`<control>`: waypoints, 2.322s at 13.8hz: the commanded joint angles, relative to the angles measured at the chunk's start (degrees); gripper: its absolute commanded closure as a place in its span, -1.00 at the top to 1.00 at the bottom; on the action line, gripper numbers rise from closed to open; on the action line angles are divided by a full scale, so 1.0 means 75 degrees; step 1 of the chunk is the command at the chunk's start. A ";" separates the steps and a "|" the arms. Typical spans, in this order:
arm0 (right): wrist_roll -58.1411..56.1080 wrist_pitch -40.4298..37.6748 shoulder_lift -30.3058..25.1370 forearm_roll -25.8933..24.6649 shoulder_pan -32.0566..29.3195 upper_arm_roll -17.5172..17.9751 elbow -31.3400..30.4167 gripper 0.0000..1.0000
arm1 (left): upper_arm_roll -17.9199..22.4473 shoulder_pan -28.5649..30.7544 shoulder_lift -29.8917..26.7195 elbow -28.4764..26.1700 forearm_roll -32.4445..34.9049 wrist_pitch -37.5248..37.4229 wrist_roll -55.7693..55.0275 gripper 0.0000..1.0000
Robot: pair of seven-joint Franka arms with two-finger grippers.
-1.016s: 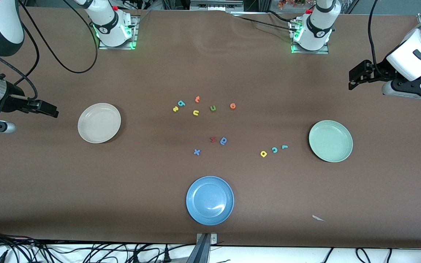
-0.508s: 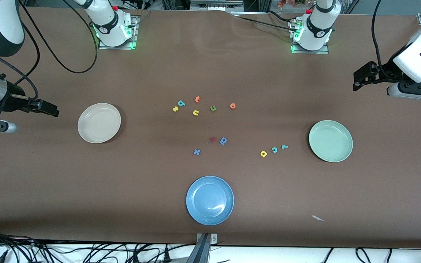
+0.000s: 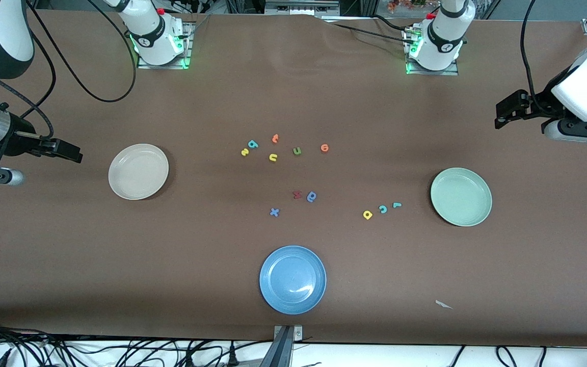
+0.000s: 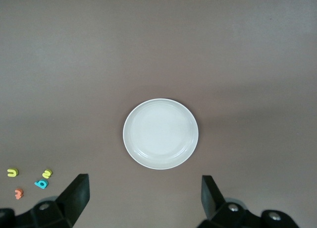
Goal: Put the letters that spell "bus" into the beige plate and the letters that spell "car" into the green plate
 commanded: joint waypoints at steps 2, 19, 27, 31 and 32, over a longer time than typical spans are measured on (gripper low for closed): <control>-0.0041 -0.0079 -0.0026 0.0137 -0.0016 0.0022 0.0019 1.00 | -0.0039 0.0108 -0.0773 -0.1104 -0.0095 0.0400 0.0021 1.00; -0.0053 -0.0279 -0.0037 0.0137 -0.0028 0.0022 0.0008 1.00 | -0.0027 0.0250 -0.0425 -0.1692 -0.0060 0.1046 -0.0049 1.00; -0.0053 -0.0290 -0.0049 0.0137 -0.0016 0.0022 0.0008 1.00 | -0.0027 0.0238 -0.0423 -0.2301 -0.0200 0.1338 -0.0083 0.90; -0.0053 -0.0255 -0.0049 0.0149 -0.0016 0.0022 0.0019 1.00 | -0.0599 0.0003 -0.0411 -0.3530 -0.0950 0.3479 -0.1475 0.85; -0.0041 -0.0232 -0.0049 0.0149 -0.0016 0.0010 0.0031 1.00 | -0.0833 -0.0020 -0.0399 -0.3741 -0.0951 0.3913 -0.1873 0.85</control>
